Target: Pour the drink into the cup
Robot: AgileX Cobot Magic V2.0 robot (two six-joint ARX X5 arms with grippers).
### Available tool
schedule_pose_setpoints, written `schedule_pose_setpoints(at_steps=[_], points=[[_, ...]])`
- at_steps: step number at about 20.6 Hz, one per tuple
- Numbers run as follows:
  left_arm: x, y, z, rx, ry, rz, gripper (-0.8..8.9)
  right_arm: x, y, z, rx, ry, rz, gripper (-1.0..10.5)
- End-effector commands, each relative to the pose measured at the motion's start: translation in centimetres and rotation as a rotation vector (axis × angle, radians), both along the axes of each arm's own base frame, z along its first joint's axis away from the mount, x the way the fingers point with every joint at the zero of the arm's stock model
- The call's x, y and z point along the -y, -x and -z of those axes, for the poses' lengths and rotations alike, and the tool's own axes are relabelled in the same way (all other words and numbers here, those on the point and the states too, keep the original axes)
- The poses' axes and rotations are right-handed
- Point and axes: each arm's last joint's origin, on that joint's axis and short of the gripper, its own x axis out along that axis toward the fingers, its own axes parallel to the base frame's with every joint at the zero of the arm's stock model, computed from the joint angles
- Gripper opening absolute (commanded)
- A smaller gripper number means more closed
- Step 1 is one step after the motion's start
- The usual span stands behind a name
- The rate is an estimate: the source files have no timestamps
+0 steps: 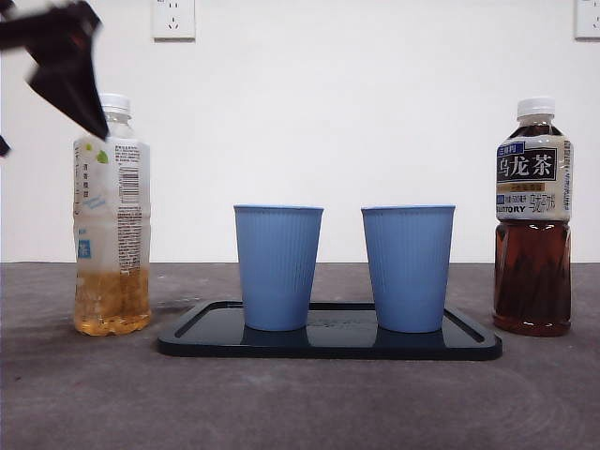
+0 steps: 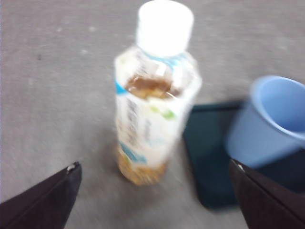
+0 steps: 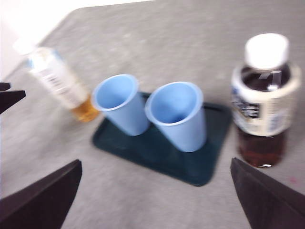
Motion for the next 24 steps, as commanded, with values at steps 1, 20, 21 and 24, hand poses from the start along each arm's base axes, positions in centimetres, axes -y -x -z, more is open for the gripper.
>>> schedule_pose_setpoints(at_steps=[1, 20, 21, 24], points=[[-0.5, 1.9, -1.5, -0.01, 0.055, 0.097, 4.96, -0.2, 0.1, -0.5, 0.019, -0.015, -0.066, 5.0], [-1.8, 7.3, -4.7, 0.08, 0.254, 0.53, 0.27, -0.6, 0.8, 0.1, -0.003, 0.01, -0.25, 0.2], [-1.8, 7.3, -4.7, 0.082, 0.261, 0.528, 0.27, -0.6, 0.8, 0.1, -0.007, 0.007, -0.248, 0.2], [-1.8, 7.3, -4.7, 0.081, 0.26, 0.528, 0.27, -0.5, 0.8, 0.1, -0.006, 0.008, -0.247, 0.2]])
